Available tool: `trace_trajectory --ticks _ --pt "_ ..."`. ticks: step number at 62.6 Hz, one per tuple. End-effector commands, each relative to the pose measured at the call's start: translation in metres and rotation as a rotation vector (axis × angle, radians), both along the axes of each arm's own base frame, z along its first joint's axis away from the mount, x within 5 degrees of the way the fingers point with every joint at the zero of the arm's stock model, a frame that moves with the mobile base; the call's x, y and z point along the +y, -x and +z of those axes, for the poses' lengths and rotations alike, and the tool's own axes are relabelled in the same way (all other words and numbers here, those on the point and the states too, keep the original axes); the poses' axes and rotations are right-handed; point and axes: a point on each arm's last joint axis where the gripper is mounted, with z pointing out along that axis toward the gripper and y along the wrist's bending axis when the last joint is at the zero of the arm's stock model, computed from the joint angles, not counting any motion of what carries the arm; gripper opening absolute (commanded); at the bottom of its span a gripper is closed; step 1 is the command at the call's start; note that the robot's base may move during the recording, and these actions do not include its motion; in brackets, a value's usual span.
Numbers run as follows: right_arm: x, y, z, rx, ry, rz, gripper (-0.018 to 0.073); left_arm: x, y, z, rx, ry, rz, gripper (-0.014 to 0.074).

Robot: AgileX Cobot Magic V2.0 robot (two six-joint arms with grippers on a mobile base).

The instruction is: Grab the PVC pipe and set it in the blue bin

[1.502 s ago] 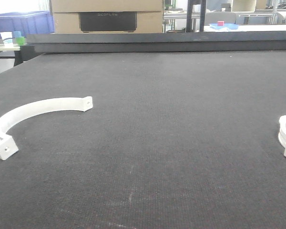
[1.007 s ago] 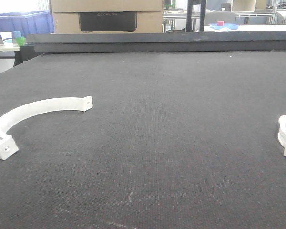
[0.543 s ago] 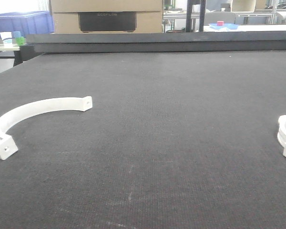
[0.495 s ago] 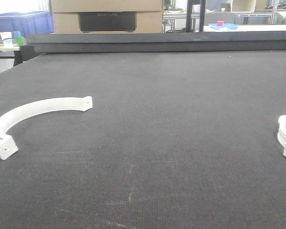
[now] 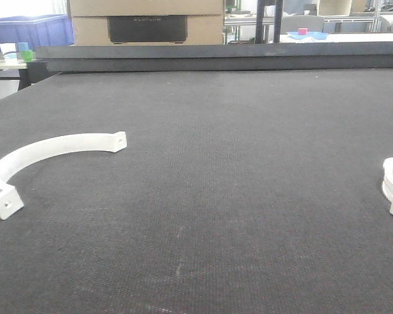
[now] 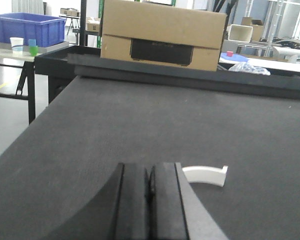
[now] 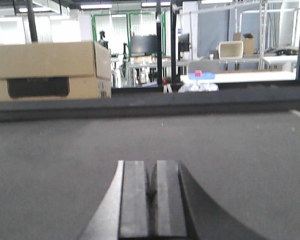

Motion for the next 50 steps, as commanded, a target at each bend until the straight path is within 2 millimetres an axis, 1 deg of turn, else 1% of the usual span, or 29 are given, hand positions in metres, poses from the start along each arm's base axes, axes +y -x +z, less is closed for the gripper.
trace_trajectory --ticks 1,2,4,10,13,17,21,27,29,32,35,40,44,46,47,50 --pt "0.001 0.009 0.031 -0.07 0.012 -0.002 -0.0169 0.002 0.012 0.034 -0.068 -0.037 0.017 -0.0111" --pt "0.001 0.01 0.035 -0.068 0.012 -0.001 -0.0169 0.002 0.015 0.042 -0.084 -0.053 0.024 -0.0111" --pt "0.002 0.013 0.045 -0.089 0.015 -0.001 -0.0169 0.003 0.019 0.051 -0.1 -0.075 0.034 -0.0111" --pt "0.003 0.019 0.072 -0.135 0.021 0.0 -0.0169 0.006 0.023 0.082 -0.105 -0.14 0.067 -0.0111" --pt "0.003 0.021 0.086 -0.143 0.022 0.001 -0.0169 0.007 0.022 0.094 -0.087 -0.154 0.075 -0.0111" --pt "0.003 0.02 0.099 -0.124 0.021 0.003 -0.0169 0.007 0.016 0.112 -0.062 -0.154 0.076 -0.0111" --pt "0.003 0.013 0.111 -0.047 0.012 0.007 -0.0169 0.007 0.005 0.127 -0.012 -0.156 0.077 -0.0111" --pt "0.001 -0.003 0.116 0.12 -0.007 0.014 -0.0169 0.006 -0.018 0.141 0.097 -0.162 0.077 -0.0111" --pt "0.0 -0.011 0.118 0.188 -0.015 0.017 -0.0169 0.006 -0.029 0.145 0.145 -0.163 0.075 -0.0111" --pt "-0.001 -0.023 0.122 0.274 -0.028 0.021 -0.0169 0.005 -0.043 0.149 0.21 -0.167 0.075 -0.0111" --pt "-0.002 -0.035 0.125 0.369 -0.039 0.024 -0.0169 0.005 -0.062 0.15 0.3 -0.172 0.074 -0.0111" --pt "-0.005 -0.057 0.123 0.527 -0.059 0.03 -0.0169 0.004 -0.087 0.151 0.407 -0.177 0.072 -0.0111" --pt "-0.007 -0.077 0.115 0.646 -0.075 0.033 -0.0169 0.002 -0.113 0.144 0.496 -0.17 0.061 -0.0111" --pt "-0.008 -0.085 0.11 0.69 -0.081 0.034 -0.0169 0.001 -0.122 0.141 0.523 -0.158 0.052 -0.0111" --pt "-0.009 -0.092 0.106 0.722 -0.085 0.034 -0.0169 0.0 -0.129 0.136 0.551 -0.155 0.048 -0.0111" --pt "-0.01 -0.105 0.097 0.784 -0.094 0.034 -0.0169 -0.002 -0.142 0.127 0.602 -0.144 0.038 -0.0111"
